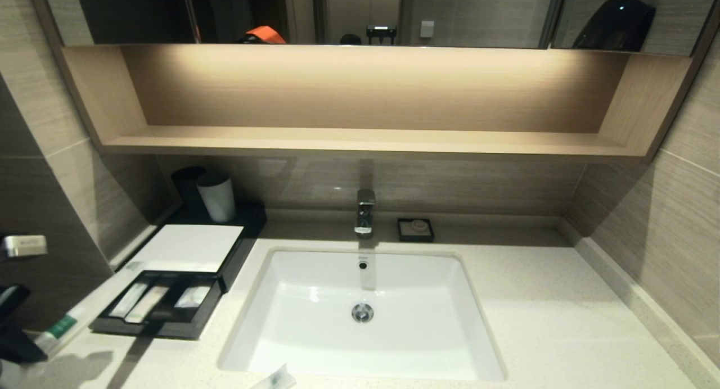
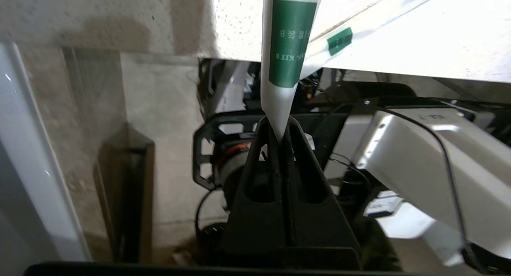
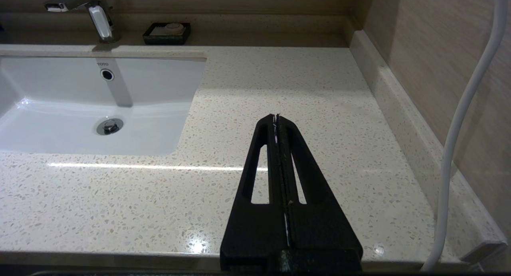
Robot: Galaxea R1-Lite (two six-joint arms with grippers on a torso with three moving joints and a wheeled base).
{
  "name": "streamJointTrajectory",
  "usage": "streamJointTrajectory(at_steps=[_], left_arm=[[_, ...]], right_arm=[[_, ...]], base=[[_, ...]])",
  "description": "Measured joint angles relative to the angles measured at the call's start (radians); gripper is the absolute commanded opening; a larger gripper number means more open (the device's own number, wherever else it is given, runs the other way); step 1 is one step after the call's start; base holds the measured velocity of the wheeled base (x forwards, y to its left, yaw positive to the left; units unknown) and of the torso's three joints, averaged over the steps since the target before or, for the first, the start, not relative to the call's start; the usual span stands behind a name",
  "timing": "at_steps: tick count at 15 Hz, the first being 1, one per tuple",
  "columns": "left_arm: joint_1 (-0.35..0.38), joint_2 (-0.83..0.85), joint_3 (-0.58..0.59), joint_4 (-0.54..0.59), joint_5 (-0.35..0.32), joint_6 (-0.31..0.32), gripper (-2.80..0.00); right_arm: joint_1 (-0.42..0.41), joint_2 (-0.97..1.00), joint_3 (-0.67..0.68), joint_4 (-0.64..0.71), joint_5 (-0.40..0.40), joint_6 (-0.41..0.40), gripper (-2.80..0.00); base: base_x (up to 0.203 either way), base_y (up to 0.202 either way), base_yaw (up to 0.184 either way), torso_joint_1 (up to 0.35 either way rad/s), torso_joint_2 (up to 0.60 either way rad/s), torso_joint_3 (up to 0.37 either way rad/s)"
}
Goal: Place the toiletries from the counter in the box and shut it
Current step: Place the bathroom toiletry into the drawer
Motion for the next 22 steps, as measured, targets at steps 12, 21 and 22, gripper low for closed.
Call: streamJointTrajectory(at_steps=[12,21,22], left_arm=[[-0.019,0.199,-0.162,0.082,0.016,-0.093,-2.8],[-0.02,0.287,-0.173,0.082,0.016,-0.057,-2.8],[-0.021,0.296,-0.176,0.077,0.016,-0.057,-2.8]], right_arm=[[0.0,0.0,0.0,0.0,0.0,0.0,-2.8],[0.0,0.0,0.0,0.0,0.0,0.0,-2.8],[0.0,0.0,0.0,0.0,0.0,0.0,-2.8]], base=[[0.0,0.0,0.0,0.0,0.0,0.0],[0.0,0.0,0.0,0.0,0.0,0.0],[0.0,0.0,0.0,0.0,0.0,0.0]])
